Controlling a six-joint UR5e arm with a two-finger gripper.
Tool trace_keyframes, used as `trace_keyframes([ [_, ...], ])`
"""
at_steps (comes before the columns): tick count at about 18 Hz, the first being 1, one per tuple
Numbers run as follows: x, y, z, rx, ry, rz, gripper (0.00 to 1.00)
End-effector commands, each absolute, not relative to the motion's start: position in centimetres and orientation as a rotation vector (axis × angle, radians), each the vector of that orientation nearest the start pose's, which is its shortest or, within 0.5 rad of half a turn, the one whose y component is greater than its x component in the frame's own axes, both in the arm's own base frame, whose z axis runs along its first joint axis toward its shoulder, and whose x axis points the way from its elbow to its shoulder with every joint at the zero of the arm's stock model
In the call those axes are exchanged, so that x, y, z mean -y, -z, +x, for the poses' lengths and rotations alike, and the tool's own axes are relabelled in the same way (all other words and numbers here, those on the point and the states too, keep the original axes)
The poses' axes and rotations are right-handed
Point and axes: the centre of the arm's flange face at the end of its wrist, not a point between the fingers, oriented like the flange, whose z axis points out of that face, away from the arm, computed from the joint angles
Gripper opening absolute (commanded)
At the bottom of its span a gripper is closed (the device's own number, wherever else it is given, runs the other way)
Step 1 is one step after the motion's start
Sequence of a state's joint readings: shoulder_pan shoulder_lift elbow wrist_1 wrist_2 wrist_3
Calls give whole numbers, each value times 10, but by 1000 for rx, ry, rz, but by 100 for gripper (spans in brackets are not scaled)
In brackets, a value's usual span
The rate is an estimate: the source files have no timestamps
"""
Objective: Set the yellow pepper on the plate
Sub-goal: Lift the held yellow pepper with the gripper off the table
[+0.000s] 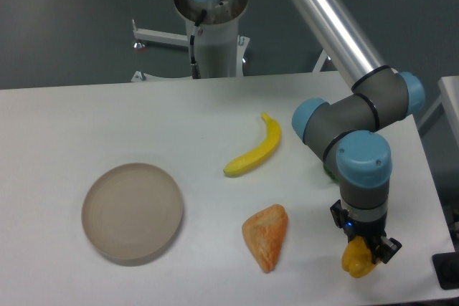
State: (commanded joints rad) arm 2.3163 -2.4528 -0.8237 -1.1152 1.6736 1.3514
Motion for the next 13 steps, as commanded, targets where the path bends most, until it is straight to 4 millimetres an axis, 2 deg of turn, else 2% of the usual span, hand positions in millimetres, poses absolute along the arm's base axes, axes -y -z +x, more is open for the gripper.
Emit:
trace_keyframes([
  [6, -703, -322, -473, -865, -503, -2901, 55],
  [10, -703, -345, -455, -852, -509, -2891, 55],
  [13, -699, -360, -438, -735, -492, -2900, 55],
])
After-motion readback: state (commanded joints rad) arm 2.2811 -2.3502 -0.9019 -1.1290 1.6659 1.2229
